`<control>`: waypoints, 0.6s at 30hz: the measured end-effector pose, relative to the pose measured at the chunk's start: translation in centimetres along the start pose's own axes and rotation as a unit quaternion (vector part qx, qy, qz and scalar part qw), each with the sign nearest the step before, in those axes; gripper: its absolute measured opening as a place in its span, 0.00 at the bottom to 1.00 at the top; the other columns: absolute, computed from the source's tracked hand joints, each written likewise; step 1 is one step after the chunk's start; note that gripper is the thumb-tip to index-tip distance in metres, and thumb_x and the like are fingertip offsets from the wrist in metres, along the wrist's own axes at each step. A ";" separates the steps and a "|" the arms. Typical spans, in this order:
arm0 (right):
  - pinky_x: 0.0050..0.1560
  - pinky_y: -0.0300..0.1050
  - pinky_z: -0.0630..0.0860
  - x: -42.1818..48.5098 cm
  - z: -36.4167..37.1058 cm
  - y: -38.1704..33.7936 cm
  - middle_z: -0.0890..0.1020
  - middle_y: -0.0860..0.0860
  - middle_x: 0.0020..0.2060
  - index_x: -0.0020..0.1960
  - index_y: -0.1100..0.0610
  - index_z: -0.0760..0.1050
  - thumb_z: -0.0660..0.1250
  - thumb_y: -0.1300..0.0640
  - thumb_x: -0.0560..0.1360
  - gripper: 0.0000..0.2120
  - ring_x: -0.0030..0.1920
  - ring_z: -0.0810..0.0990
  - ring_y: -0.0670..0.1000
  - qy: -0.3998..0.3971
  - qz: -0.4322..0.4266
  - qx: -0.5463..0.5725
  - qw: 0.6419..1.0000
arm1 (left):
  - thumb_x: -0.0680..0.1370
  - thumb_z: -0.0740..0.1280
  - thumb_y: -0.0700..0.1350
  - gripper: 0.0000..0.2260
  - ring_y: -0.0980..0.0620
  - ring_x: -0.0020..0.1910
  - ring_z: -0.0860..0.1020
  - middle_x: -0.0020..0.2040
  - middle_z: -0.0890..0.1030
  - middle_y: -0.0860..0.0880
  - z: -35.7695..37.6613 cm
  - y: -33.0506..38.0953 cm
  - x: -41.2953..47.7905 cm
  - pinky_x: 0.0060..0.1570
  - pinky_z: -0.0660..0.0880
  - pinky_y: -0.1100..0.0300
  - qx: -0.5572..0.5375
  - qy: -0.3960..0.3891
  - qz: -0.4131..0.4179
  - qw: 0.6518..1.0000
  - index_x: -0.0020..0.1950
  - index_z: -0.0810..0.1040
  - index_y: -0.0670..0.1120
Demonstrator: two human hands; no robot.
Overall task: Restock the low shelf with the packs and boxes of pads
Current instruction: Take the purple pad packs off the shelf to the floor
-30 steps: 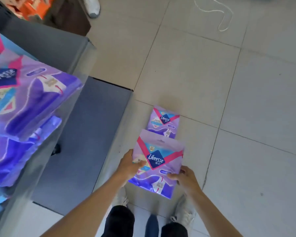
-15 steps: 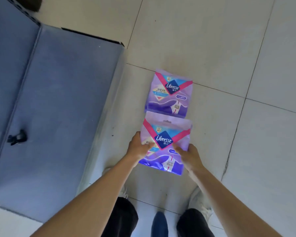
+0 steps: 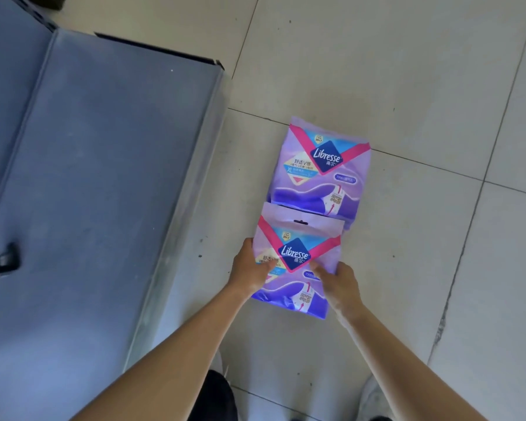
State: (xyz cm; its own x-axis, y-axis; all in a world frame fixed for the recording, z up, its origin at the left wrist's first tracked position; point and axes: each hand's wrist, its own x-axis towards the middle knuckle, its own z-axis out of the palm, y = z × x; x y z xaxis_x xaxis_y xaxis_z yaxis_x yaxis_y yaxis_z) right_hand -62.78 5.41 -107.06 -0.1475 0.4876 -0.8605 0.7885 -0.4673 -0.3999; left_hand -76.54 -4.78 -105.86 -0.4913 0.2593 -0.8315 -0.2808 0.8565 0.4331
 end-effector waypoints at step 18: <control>0.58 0.45 0.70 -22.7 -10.3 -22.2 0.75 0.56 0.61 0.64 0.57 0.69 0.55 0.48 0.80 0.18 0.62 0.73 0.56 -0.012 -0.312 -0.481 0.819 | 0.80 0.60 0.46 0.12 0.44 0.60 0.76 0.61 0.77 0.46 -12.4 21.5 -22.0 0.59 0.72 0.50 0.234 0.112 0.178 0.949 0.62 0.70 0.44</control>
State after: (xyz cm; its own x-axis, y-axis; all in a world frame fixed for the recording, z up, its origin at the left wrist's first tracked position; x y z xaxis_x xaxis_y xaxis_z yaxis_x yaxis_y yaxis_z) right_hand -70.76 12.31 -75.38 -0.7037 0.3901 -0.5938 0.6591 0.6705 -0.3405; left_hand -81.98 2.35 -73.95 -0.6641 0.5131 -0.5439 0.3069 0.8503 0.4275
